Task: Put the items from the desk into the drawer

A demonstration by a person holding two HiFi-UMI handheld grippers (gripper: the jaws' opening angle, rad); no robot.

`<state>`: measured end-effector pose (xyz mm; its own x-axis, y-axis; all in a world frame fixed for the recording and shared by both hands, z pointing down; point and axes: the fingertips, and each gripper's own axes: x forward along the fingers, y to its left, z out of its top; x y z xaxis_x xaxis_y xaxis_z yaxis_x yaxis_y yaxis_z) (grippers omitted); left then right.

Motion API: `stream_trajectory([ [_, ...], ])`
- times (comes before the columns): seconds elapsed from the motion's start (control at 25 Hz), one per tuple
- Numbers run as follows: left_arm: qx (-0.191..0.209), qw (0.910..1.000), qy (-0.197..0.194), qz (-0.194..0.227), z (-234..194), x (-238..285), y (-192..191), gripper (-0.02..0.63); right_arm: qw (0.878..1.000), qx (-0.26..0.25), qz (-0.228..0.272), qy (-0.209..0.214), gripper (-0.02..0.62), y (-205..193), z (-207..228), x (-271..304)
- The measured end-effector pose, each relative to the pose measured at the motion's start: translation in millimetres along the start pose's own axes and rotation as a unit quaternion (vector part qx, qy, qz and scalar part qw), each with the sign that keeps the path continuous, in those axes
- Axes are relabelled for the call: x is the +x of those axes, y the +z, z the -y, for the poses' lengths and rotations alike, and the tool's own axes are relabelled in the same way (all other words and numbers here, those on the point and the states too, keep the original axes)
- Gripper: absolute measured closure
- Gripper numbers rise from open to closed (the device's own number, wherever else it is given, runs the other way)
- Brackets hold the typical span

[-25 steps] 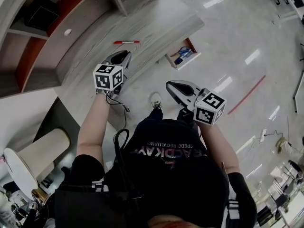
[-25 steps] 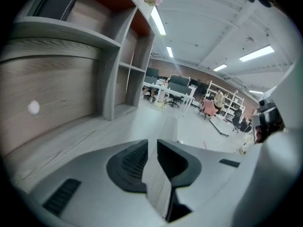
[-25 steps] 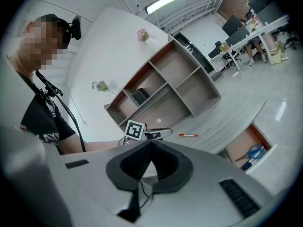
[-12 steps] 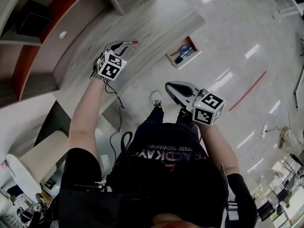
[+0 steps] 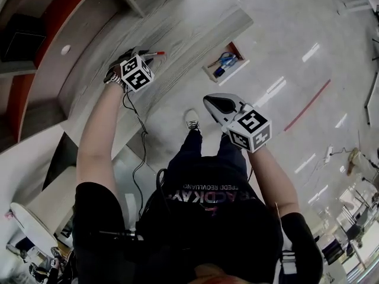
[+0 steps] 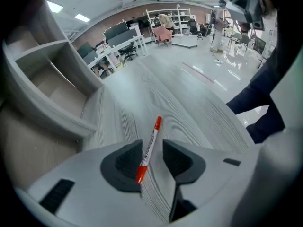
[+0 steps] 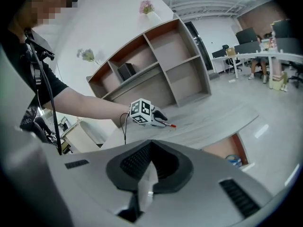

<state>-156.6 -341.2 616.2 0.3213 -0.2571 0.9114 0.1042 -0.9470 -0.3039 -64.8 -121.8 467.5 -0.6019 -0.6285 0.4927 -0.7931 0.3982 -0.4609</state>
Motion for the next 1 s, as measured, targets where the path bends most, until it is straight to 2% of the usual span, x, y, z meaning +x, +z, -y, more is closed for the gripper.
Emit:
stream_trajectory([
  [0.16, 0.002, 0.9996, -0.027, -0.012, -3.2, 8.7, -7.4, 0.463, 1.000, -0.002, -0.013, 0.012, 0.583, 0.8, 6.7, 7.4],
  [0.32, -0.001, 0.9973, -0.070, -0.020, -2.8, 13.3, -9.8, 0.463, 1.000, 0.006, -0.017, 0.019, 0.583, -0.5, 11.6, 13.1],
  [0.52, 0.016, 0.9906, -0.134, -0.023, 0.8, 13.3, -7.6, 0.472, 0.999, 0.019, -0.020, 0.026, 0.583, -4.2, 13.8, 18.8],
  [0.68, -0.005, 0.9848, -0.174, -0.009, 1.3, 13.6, -8.9, 0.490, 0.999, 0.025, -0.019, 0.028, 0.583, -6.6, 15.0, 22.2],
  [0.8, -0.018, 0.9828, -0.183, -0.006, 1.6, 14.3, -9.6, 0.491, 0.999, 0.030, -0.020, 0.028, 0.583, -8.1, 18.3, 22.7],
  [1.0, -0.018, 0.9867, -0.161, -0.012, 3.5, 13.7, -8.4, 0.523, 0.999, 0.030, -0.020, 0.031, 0.583, -8.6, 19.0, 23.8],
])
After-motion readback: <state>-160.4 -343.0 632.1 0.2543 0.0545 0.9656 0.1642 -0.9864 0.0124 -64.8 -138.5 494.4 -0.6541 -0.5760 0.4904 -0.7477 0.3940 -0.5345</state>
